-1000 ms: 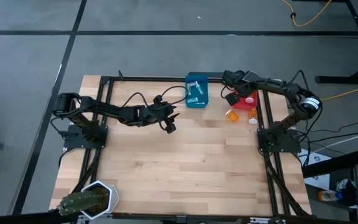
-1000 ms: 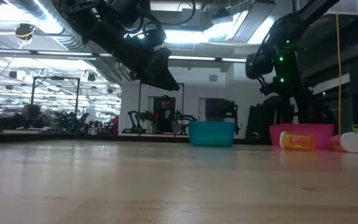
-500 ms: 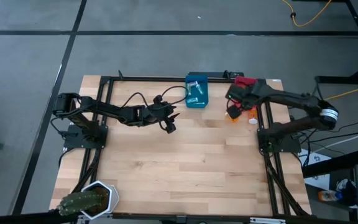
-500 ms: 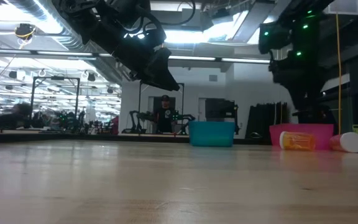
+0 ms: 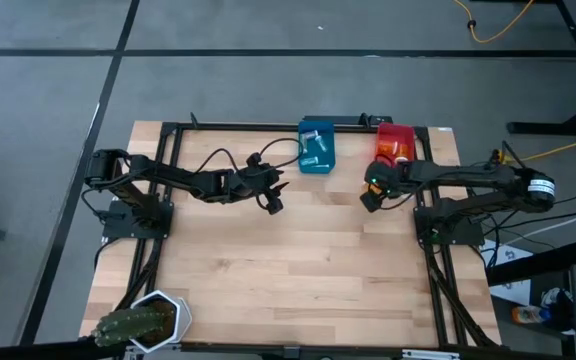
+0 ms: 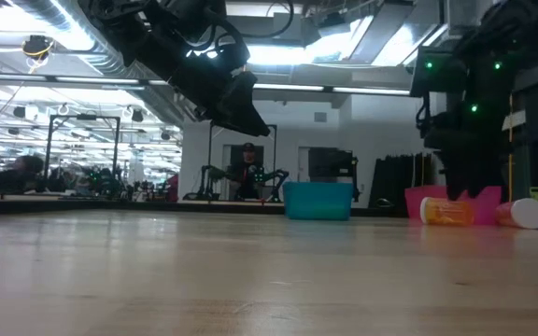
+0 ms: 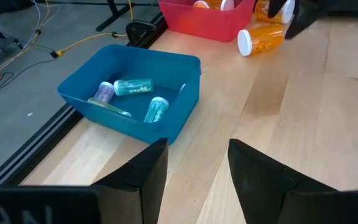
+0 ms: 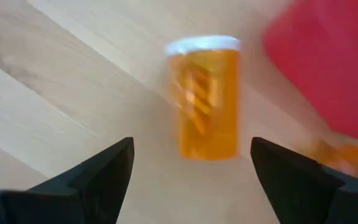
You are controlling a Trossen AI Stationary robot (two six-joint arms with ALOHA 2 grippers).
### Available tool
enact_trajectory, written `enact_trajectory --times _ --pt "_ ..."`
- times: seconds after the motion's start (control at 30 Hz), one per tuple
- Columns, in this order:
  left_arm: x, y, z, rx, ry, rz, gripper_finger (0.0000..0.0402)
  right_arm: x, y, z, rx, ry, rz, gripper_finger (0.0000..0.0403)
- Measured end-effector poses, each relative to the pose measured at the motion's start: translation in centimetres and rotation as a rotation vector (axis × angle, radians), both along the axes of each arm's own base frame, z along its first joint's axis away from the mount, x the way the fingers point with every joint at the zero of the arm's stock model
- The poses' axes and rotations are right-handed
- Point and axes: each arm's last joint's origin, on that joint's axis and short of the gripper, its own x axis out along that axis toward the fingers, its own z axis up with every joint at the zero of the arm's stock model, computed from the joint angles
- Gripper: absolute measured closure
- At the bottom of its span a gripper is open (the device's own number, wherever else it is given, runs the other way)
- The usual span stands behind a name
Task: Pick and place medicine bottles into bin by pill shape (circle, oval)
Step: Put the big orange pill bottle into the pink bin
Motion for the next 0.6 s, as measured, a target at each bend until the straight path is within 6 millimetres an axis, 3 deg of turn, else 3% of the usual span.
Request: enact_trajectory --times 0.3,0.6 --pt "0.0 0.0 0.0 0.0 0.0 0.0 0.0239 -0.3 -0.4 -2.7 -0.058 -0.004 0.046 0.0079" --pt "0.0 0.0 0.0 0.0 0.0 0.0 0.0239 -0.2 -0.5 -3.0 -0.104 -0.025 0.031 0.0112"
